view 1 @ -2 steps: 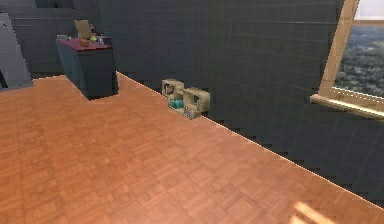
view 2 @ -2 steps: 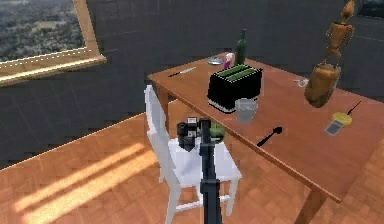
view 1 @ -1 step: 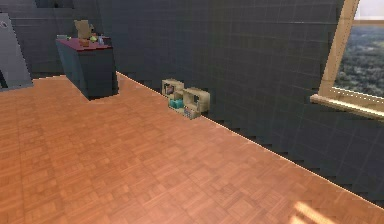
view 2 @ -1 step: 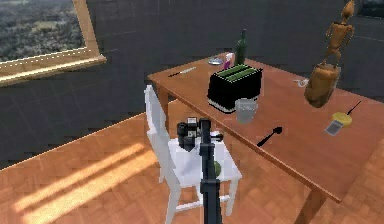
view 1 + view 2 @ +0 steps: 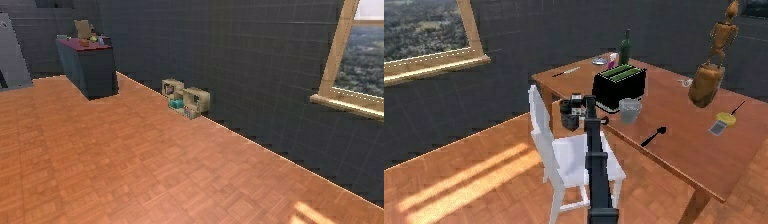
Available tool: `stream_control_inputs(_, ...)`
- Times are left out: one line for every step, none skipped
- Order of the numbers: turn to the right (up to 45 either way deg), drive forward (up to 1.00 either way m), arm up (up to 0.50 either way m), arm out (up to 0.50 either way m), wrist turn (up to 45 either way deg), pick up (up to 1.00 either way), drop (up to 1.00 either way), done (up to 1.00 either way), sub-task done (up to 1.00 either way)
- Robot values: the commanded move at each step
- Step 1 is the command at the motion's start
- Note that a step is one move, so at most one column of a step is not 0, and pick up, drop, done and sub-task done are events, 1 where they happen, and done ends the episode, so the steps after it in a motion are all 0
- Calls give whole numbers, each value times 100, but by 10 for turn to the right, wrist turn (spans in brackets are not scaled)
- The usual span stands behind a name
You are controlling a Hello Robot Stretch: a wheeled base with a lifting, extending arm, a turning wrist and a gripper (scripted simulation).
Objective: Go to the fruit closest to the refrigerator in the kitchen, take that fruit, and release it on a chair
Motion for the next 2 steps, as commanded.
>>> stream_control_inputs(0,0,0,-8,0,0,0,0,0)
stream_control_inputs(0,0,0,0,0,0,0,100,0)
